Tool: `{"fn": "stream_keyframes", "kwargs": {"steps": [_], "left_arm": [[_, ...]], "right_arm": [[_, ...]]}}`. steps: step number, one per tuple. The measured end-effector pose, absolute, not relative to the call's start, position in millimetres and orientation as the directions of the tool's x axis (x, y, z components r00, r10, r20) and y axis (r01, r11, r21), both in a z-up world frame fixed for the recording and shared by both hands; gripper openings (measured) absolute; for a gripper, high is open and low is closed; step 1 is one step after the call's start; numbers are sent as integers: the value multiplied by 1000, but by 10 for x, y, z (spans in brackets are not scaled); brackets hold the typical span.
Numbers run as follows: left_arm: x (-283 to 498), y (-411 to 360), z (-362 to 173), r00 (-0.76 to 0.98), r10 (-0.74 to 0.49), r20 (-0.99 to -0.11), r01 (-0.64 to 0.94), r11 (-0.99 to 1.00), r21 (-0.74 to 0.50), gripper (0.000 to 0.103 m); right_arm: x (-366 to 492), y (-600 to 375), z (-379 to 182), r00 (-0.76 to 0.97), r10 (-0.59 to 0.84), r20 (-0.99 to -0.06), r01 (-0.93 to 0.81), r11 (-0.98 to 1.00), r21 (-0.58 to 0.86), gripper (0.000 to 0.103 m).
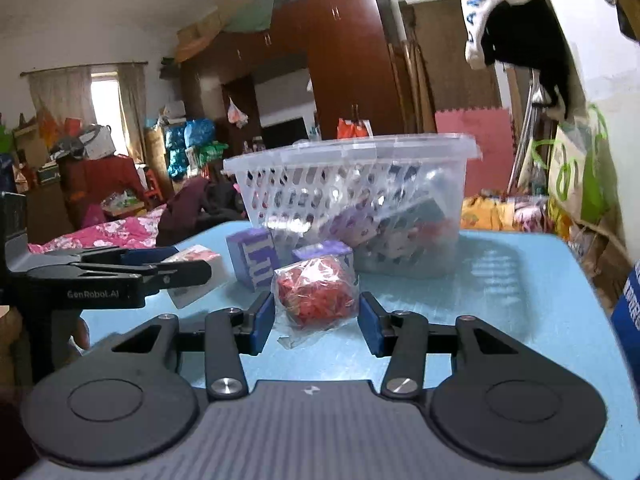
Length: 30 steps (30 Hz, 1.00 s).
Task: Organize objects
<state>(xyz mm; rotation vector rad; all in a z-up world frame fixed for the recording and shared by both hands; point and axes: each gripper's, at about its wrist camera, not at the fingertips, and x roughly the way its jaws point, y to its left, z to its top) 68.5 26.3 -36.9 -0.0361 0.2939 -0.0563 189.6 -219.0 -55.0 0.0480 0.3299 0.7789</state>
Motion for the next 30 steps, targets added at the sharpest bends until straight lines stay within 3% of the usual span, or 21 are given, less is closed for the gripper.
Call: {"fn": "stream_keyframes", "kwargs": {"steps": [9,14,19,20,21,22,24,30], "left_arm": [[1043,404,406,967,-111,-230,86,989,-117,75],[1759,439,876,954,-54,-294,26,995,-97,75],[2414,500,887,913,-17,-408,-37,992,-123,75],[2476,505,861,907,-5,-422,-48,992,-114,75],[2530,508,835,903,2,-430,-55,992,-112,76],[2572,521,803,897,4,-442,-62,991,-117,79],[2609,563,746,886,1,-463,-69,989,-129,85],[2229,585,730,929,28,-370,-80,989,-126,102]], "right_arm": [[2061,-2088,149,692,701,-175,-698,711,87,49],[2505,-1685,621,721,663,-201,-678,735,-7,50],[3092,-1373,664,739,614,-279,-648,760,-45,50],[3145,-1359,649,735,617,-281,-651,758,-41,52],[3195,-1343,623,732,620,-284,-656,753,-46,62],[3234,-1331,599,734,613,-293,-653,756,-52,81],[3217,-1409,559,764,582,-277,-615,787,-43,98],[2849,-1815,521,703,674,-225,-670,735,108,103]]}}
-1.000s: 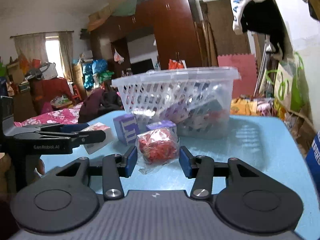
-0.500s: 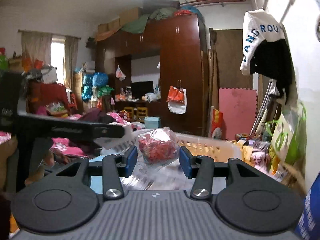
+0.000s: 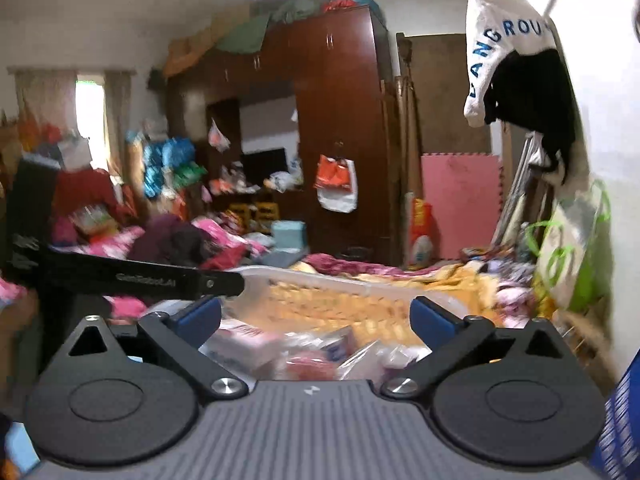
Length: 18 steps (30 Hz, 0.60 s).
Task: Organize objects
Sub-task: 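Grasp a purple box with the left gripper while the right grasps another purple box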
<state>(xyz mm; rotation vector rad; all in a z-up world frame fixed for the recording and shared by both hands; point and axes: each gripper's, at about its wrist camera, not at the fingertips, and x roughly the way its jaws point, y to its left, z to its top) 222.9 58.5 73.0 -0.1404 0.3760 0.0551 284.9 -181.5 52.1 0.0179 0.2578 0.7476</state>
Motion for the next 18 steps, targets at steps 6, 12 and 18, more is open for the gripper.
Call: {"fn": "stream_keyframes", "kwargs": {"steps": [6,12,18], "left_arm": [[1516,515,366,944,88,-318,-107,993,-44,103],[1396,480,-91,906,8,-423,-19,1000,-22,100],[1402,629,-179,902,-24,-432,-1,998,-57,99]], "right_arm": [[2469,-1864,28,667,681,-302,-696,714,74,103],[2660,-1431,-446,568,670,-478,-718,688,111,103],[2734,-1218,-431,594,636,-492,-707,705,58,103]]}}
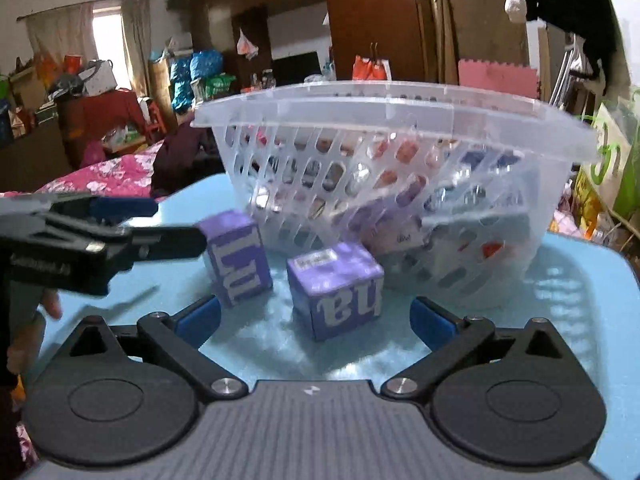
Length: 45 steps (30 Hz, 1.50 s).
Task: Organize objects
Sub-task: 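Grasp a purple box with the left gripper while the right grasps another purple box, then lower both purple boxes into the white basket and open both grippers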
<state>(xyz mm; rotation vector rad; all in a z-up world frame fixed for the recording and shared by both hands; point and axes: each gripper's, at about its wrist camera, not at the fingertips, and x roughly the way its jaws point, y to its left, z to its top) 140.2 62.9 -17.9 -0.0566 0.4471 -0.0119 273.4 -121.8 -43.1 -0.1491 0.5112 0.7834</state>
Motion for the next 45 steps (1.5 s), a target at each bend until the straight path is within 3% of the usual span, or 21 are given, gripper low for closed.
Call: {"fn": "stream_keyframes", "kwargs": {"steps": [3,6,8,9,10,15,20,21,30,39,45], "left_arm": [[1373,666,-222,903,-19,-430,-8,998,-61,95],[1388,677,-265,899,-51,-435,16,996,-83,92],[1412,649,-297,890,-57,-453,28,997,-71,86],[1431,613,-308,887,-53,-458,31,998,-57,86],[1446,579,-320,885,-46,-463,30,999,-42,86],[1541,447,-352,874,-40,-485,39,999,-12,80],[1568,361,-365,872,3,-490,16,999,35,47],[1548,367,-361,876,-7,-482,22,999,27,46],[1389,653,-308,925,-69,-373,18,990,-139,45],[1230,491,-255,961,-76,-264,61,996,-65,45],[876,347,23,993,-83,-88,85,996,26,45]], "right_arm": [[2785,-1146,-461,618,600,-508,-690,723,14,101],[2847,-1151,-511,604,599,-526,-697,717,15,91],[2867,-1176,-531,594,601,-535,-703,711,17,76],[2866,-1193,-536,586,604,-540,-708,706,21,59],[2849,-1223,-541,581,605,-544,-713,701,19,58],[2669,-1468,-523,618,600,-509,-709,704,-31,57],[2546,-1642,-514,646,594,-478,-696,716,-51,57],[2536,-1666,-514,649,596,-473,-695,718,-48,57],[2563,-1750,-473,649,642,-409,-697,717,20,56],[2498,-1805,-444,647,686,-334,-720,693,28,56],[2322,-2048,-251,648,730,-218,-731,676,90,55]]}}
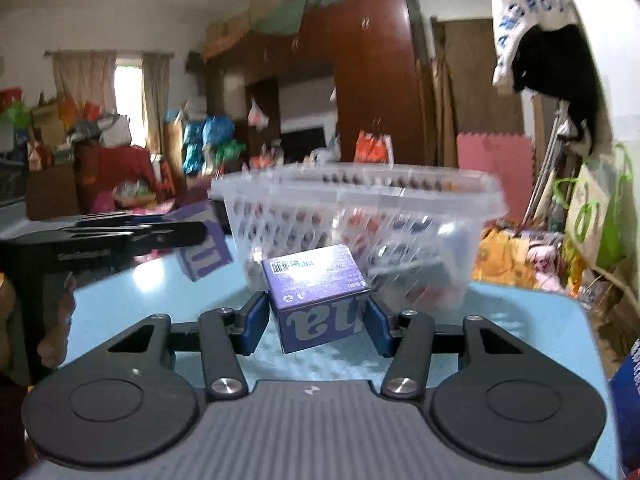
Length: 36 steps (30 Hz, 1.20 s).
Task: Organize objects
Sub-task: 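Lower both purple boxes into the white basket and open both grippers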
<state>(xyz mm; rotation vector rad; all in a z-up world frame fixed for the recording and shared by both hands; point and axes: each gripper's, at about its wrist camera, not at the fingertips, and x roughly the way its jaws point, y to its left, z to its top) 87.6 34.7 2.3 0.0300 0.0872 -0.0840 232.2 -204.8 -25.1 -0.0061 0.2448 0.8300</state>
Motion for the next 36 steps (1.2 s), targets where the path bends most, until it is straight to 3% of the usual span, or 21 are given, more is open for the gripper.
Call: {"fn": "stream_keyframes", "kwargs": {"steps": [3,7,11,17,18,19,20,21,24,26,31,36], "left_arm": [[861,319,422,995,-92,-35,93,995,30,45],[1244,260,894,998,-62,-30,63,998,22,45],[1897,225,1121,987,-65,-148,63,998,-19,45],[2498,306,973,962,-42,-270,17,996,-92,45],[2550,316,927,958,-38,-285,11,995,-97,46],[2589,323,877,953,-29,-302,1,996,-92,55],[2626,325,841,947,-17,-320,-11,996,-83,77],[2658,323,803,939,-6,-343,-21,997,-73,87],[2578,342,766,950,39,-310,-52,998,-32,93],[2510,343,794,952,90,-293,-97,995,-11,103],[2296,291,898,959,171,-226,-157,984,82,103],[2153,321,932,951,164,-261,-144,985,97,103]], "right_arm": [[2293,-2094,83,675,721,-156,-717,691,90,55],[2469,-1928,636,722,683,-111,-685,728,25,56],[3050,-1644,892,741,639,-209,-647,762,36,56],[3573,-1302,734,727,602,-331,-638,770,1,58],[3624,-1268,697,722,599,-346,-639,769,-1,64],[3680,-1236,659,712,600,-363,-644,765,3,77],[3689,-1246,628,711,599,-369,-642,766,5,84],[3701,-1241,617,722,590,-361,-632,775,2,90],[3612,-1371,612,735,592,-330,-623,782,16,103],[3554,-1489,639,717,617,-323,-640,767,45,103],[3448,-1677,738,752,574,-323,-591,805,54,103],[3266,-1699,739,839,408,-359,-445,895,-22,103]]}}
